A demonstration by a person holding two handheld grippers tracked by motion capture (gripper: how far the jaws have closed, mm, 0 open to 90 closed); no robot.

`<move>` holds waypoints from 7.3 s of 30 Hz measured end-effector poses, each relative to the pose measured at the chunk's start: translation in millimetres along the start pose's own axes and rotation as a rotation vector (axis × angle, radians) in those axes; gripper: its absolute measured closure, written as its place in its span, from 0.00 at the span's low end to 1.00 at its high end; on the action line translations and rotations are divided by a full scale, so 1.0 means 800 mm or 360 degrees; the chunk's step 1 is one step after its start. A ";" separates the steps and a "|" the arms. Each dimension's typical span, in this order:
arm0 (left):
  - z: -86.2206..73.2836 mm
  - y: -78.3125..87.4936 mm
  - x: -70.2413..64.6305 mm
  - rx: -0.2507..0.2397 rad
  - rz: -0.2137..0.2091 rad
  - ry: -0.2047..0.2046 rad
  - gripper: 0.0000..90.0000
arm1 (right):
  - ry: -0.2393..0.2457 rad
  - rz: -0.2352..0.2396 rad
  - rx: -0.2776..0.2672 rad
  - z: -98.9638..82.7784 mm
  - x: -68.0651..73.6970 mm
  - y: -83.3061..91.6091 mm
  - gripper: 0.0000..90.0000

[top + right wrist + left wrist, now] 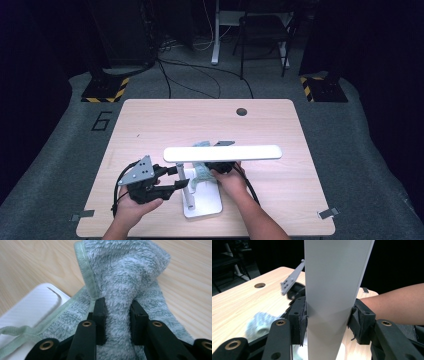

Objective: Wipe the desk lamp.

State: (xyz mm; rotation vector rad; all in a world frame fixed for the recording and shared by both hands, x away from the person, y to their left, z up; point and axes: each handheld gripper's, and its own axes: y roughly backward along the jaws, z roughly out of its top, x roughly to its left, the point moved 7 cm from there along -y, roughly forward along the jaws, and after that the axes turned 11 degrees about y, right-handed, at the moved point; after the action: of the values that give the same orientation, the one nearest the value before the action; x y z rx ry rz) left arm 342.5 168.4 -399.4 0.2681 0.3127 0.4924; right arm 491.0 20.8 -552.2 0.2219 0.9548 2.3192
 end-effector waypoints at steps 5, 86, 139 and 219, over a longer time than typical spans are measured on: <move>0.000 -0.002 -0.002 0.0003 -0.0005 -0.0006 0.59 | -0.0038 -0.0049 0.0046 -0.022 -0.015 0.020 0.79; 0.000 -0.009 0.000 -0.0037 -0.0055 0.0017 0.58 | -0.0291 0.0025 -0.0155 -0.053 0.005 0.062 0.75; 0.015 -0.051 0.023 -0.0052 -0.0022 0.0150 0.54 | -0.0034 -0.0149 -0.0173 -0.125 0.040 0.118 0.75; 0.011 -0.054 0.023 -0.0060 -0.0042 0.0160 0.56 | 0.0096 0.0002 -0.0112 -0.114 0.091 0.111 0.81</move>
State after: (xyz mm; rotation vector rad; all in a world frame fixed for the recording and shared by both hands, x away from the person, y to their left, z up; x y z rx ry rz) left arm 378.8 139.6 -409.8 0.2025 0.4036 0.4863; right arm 356.8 -37.6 -562.8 0.1244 0.9001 2.3678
